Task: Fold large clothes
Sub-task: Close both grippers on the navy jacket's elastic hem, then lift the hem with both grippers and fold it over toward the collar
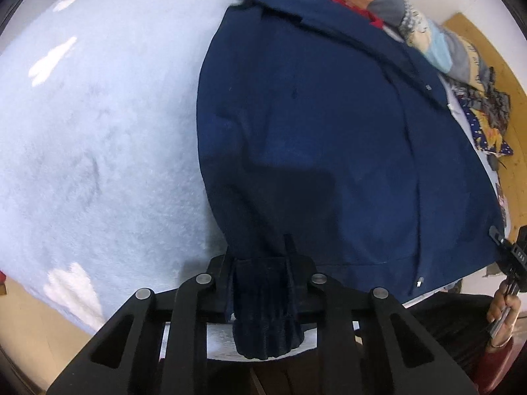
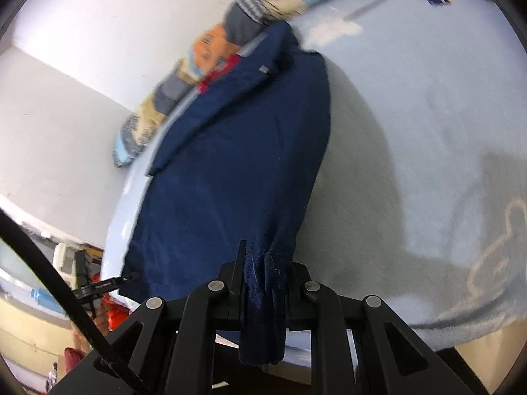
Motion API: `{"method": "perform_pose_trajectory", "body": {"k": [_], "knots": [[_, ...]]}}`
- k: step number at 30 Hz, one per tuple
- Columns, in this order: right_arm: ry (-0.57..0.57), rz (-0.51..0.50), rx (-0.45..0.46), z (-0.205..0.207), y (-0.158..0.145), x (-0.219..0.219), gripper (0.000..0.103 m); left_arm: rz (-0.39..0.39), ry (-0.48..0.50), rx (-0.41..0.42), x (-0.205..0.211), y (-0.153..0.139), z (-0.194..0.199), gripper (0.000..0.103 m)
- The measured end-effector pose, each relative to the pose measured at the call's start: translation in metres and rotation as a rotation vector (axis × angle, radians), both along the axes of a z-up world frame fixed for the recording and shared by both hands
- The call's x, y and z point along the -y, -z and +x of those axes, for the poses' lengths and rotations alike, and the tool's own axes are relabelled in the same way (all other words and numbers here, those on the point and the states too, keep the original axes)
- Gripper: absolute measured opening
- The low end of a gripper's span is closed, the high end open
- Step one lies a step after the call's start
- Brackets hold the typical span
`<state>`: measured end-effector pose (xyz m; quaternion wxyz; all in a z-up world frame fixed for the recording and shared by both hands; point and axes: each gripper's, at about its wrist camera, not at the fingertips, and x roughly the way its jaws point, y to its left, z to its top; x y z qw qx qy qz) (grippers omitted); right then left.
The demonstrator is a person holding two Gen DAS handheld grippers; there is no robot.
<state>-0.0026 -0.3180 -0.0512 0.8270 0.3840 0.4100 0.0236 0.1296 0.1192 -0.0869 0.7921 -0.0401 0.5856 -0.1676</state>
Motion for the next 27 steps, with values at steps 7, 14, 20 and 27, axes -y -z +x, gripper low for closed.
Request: {"method": "perform_pose_trajectory", "body": {"k": [7, 14, 20, 27], "knots": [[0.015, 0.040, 0.159, 0.004, -0.032, 0.009, 0.016, -0.226, -0.066, 0.116, -0.028, -0.042, 0.001, 0.019], [0.022, 0.055, 0.260, 0.029, -0.075, 0.026, 0.016, -0.310, -0.103, 0.214, -0.045, -0.081, 0.038, 0.017], [0.023, 0.034, 0.294, 0.068, -0.112, 0.046, 0.016, -0.311, -0.100, 0.270, -0.025, -0.115, 0.080, 0.017], [0.028, -0.019, 0.300, 0.147, -0.138, 0.073, 0.016, -0.266, -0.095, 0.321, -0.004, -0.157, 0.155, 0.016]]}}
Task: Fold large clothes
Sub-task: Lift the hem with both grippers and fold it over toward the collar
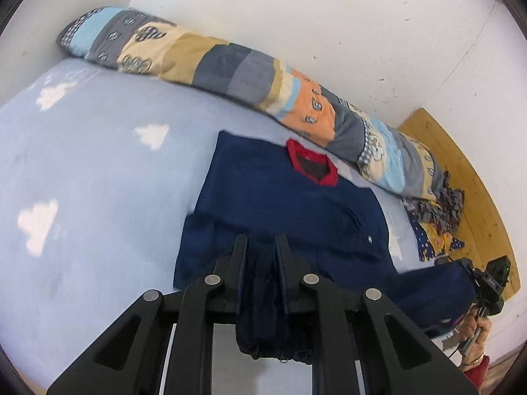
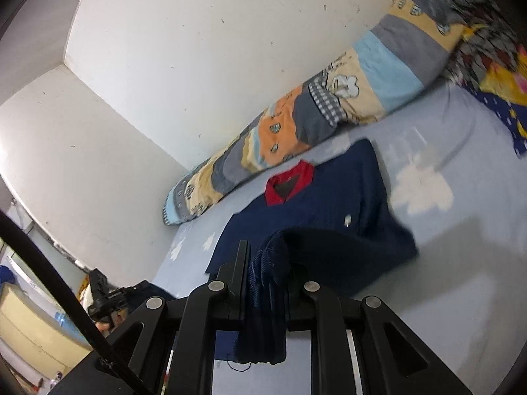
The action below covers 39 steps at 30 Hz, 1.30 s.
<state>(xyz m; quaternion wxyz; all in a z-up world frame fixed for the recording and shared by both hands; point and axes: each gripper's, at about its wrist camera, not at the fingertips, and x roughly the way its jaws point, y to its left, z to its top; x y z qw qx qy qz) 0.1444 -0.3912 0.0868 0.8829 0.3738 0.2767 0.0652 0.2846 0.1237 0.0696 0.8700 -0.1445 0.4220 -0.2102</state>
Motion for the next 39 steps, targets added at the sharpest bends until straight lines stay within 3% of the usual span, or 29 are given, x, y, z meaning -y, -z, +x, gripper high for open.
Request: {"method": "perform_pose_trajectory", "body": {"k": [2, 3, 5, 12, 18, 22, 23, 24, 26, 32, 37, 39], "knots": [[0.003, 0.014, -0.006, 0.024, 0.002, 0.011, 0.016, 0.025, -0.009, 0.007, 0.012, -0.006, 0.027, 0.015], [0.011, 0.018, -0.011, 0.040, 0.004, 0.017, 0.016, 0.042, -0.017, 0.012, 0.018, -0.008, 0.041, 0.007], [0.018, 0.016, -0.029, 0.066, 0.009, 0.026, 0.016, 0.072, -0.037, 0.008, 0.029, -0.011, 0.077, 0.000], [0.049, -0.008, -0.108, 0.177, 0.046, 0.061, 0.016, 0.126, -0.075, -0.082, 0.053, 0.030, 0.194, 0.000], [0.130, -0.026, -0.215, 0.264, 0.097, 0.106, 0.016, 0.120, -0.132, -0.136, 0.065, 0.066, 0.270, 0.000], [0.127, -0.001, -0.340, 0.296, 0.147, 0.121, 0.016, 0.091, -0.058, -0.197, 0.075, 0.087, 0.286, 0.005], [0.119, -0.002, -0.363, 0.300, 0.159, 0.121, 0.016, 0.097, -0.030, -0.229, 0.079, 0.095, 0.288, 0.020], [0.118, -0.012, -0.370, 0.301, 0.167, 0.120, 0.017, 0.102, 0.000, -0.261, 0.083, 0.103, 0.289, 0.042], [0.105, -0.023, -0.384, 0.299, 0.177, 0.116, 0.017, 0.094, 0.064, -0.281, 0.091, 0.114, 0.284, 0.060], [0.057, -0.126, -0.343, 0.269, 0.168, 0.099, 0.017, 0.118, 0.228, -0.336, 0.117, 0.136, 0.242, 0.062], [0.038, -0.144, -0.321, 0.240, 0.157, 0.095, 0.017, 0.076, 0.268, -0.279, 0.117, 0.119, 0.230, 0.062], [0.031, -0.145, -0.309, 0.233, 0.152, 0.096, 0.017, 0.104, 0.245, -0.266, 0.119, 0.114, 0.238, 0.062]]}}
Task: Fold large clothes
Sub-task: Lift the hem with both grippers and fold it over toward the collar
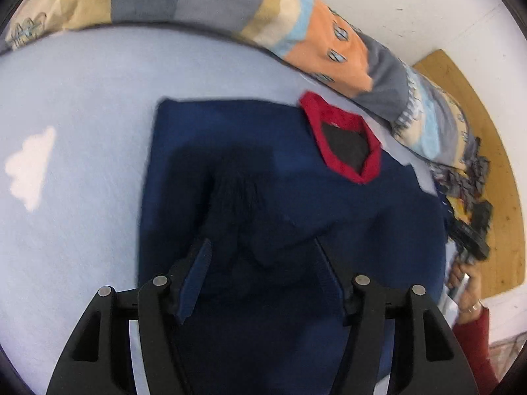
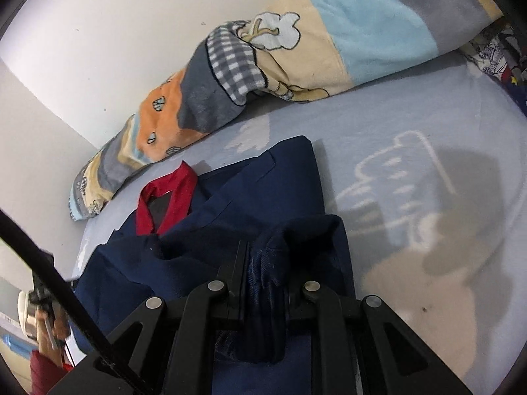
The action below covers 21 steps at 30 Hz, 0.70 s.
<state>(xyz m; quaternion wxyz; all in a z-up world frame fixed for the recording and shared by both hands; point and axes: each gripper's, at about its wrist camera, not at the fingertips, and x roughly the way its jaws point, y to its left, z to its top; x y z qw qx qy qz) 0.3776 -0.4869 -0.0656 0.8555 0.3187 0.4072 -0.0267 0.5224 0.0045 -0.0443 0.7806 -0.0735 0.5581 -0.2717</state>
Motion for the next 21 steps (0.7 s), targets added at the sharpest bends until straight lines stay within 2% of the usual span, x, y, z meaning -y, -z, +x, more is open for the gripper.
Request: {"method": "perform_pose_trajectory", "body": {"k": [3, 6, 9, 11, 12, 13, 14, 15, 21], "knots": [[-0.005, -0.001, 0.004, -0.002, -0.004, 0.002, 0.017, 0.003, -0.015, -0.063, 0.009, 0.010, 0.018, 0.062], [-0.003, -0.006, 0.013, 0.002, -0.008, 0.000, 0.017, 0.100, -0.022, -0.050, 0.025, 0.021, 0.026, 0.062], [-0.004, -0.004, 0.016, 0.004, -0.008, 0.000, 0.017, 0.144, -0.002, -0.073, 0.036, 0.035, 0.029, 0.062], [-0.009, -0.007, 0.013, 0.005, -0.007, 0.000, 0.017, 0.189, 0.003, -0.049, 0.045, 0.039, 0.028, 0.061], [-0.011, -0.007, 0.012, 0.005, -0.006, 0.000, 0.017, 0.206, 0.002, -0.030, 0.047, 0.038, 0.026, 0.050], [-0.011, -0.005, 0.014, 0.005, -0.006, 0.000, 0.017, 0.220, -0.001, -0.022, 0.049, 0.037, 0.024, 0.045], [-0.008, -0.002, 0.016, 0.004, -0.007, 0.001, 0.017, 0.242, -0.009, -0.009, 0.048, 0.034, 0.022, 0.026], [-0.007, 0.000, 0.019, 0.003, -0.008, 0.001, 0.017, 0.265, -0.021, 0.028, 0.046, 0.026, 0.018, 0.014], [-0.013, -0.014, 0.067, 0.004, -0.031, -0.001, 0.017, 0.208, -0.038, 0.126, 0.025, -0.017, 0.010, 0.014]]}}
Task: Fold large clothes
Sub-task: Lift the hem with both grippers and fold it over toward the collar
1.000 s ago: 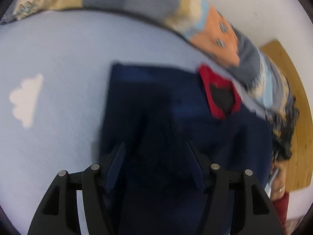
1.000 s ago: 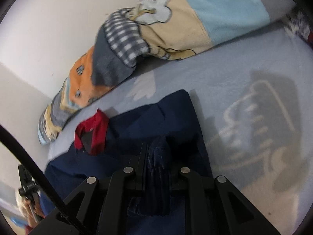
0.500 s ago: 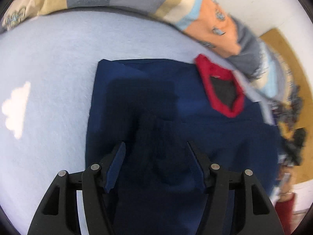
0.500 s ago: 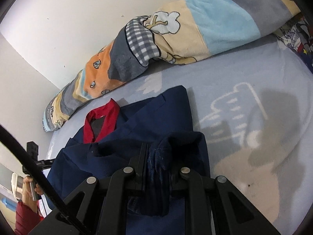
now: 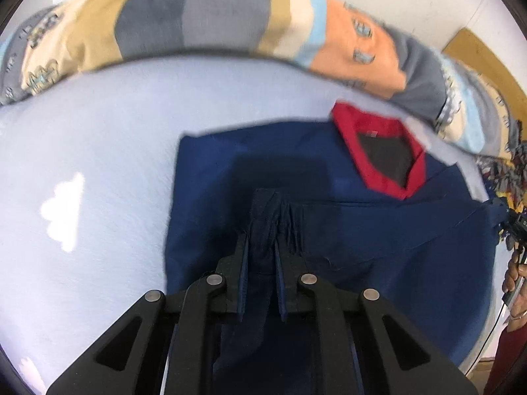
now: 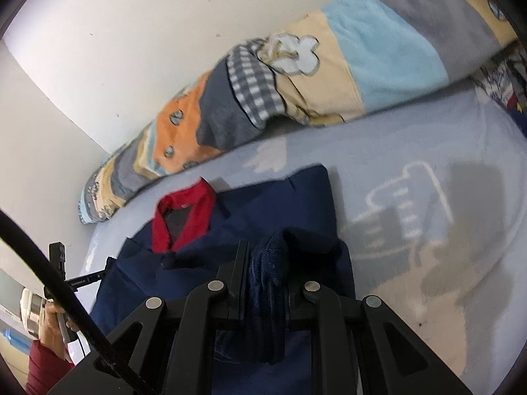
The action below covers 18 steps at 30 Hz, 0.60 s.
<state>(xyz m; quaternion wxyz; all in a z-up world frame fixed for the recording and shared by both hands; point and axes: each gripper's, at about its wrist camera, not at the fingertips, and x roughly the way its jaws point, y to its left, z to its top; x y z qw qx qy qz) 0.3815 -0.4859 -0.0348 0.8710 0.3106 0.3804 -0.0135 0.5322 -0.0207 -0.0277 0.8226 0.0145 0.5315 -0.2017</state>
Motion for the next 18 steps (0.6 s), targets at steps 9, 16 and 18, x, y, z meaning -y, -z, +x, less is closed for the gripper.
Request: {"method": "perform_pose_trajectory", "body": {"k": [9, 16, 18], "knots": [[0.040, 0.086, 0.017, 0.052, -0.004, 0.013, 0.017, -0.136, -0.170, 0.072, -0.025, -0.030, 0.053, 0.014], [0.303, 0.526, -0.100, 0.084, 0.083, 0.058, 0.059, -0.048, -0.341, -0.038, -0.014, 0.044, 0.098, 0.048], [0.387, 0.748, -0.002, 0.070, 0.094, 0.077, 0.067, -0.138, -0.352, -0.038, -0.025, 0.045, 0.098, 0.058]]}}
